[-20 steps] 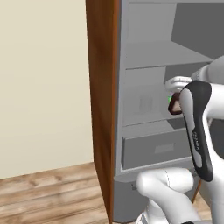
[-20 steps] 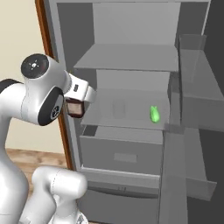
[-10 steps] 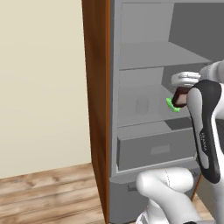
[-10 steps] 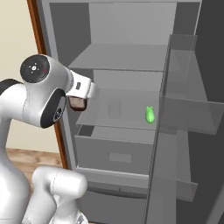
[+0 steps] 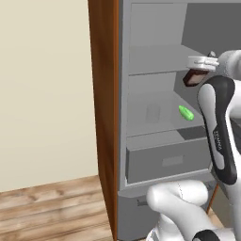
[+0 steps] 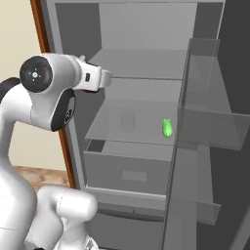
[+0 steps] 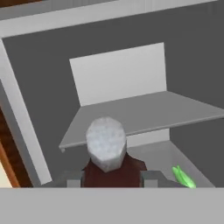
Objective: Place the condiment bottle and ketchup from the counter to the top shelf of the fridge. If the existing items in the fridge are on the top shelf, move them to other shelves.
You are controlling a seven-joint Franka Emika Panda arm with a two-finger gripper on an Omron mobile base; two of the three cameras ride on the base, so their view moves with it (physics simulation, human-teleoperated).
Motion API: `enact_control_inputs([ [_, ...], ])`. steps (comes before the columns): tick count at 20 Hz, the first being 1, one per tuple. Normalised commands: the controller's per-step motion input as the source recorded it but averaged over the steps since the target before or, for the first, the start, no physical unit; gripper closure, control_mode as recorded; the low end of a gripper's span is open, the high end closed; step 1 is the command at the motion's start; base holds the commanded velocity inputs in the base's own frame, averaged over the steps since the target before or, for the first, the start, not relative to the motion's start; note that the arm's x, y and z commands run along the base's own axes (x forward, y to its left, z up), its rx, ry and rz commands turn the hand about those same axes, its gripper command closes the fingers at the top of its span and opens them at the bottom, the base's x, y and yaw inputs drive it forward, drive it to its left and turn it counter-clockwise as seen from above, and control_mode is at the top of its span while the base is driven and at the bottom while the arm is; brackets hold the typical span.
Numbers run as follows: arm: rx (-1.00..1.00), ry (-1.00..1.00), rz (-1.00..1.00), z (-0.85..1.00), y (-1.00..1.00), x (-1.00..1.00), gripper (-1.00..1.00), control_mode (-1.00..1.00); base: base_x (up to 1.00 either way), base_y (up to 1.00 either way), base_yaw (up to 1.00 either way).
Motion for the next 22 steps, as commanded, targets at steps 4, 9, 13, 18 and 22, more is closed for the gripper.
enact_control_inputs([
  [4, 0.0, -0.04, 0.0, 0.41, 0.0, 0.38, 1.0, -1.0, 0.0, 0.0, 0.0],
  [9, 0.0, 0.01, 0.0, 0.01, -0.01, 0.54, 1.0, -1.0, 0.0, 0.0, 0.0],
  [13, 0.0, 0.0, 0.0, -0.02, 0.0, 0.78, 1.0, -1.0, 0.0, 0.0, 0.0],
  [18, 0.0, 0.0, 0.0, -0.05, 0.0, 0.8, 1.0, -1.0, 0.0, 0.0, 0.0],
  [22, 0.0, 0.01, 0.0, -0.04, 0.0, 0.81, 1.0, -1.0, 0.0, 0.0, 0.0],
])
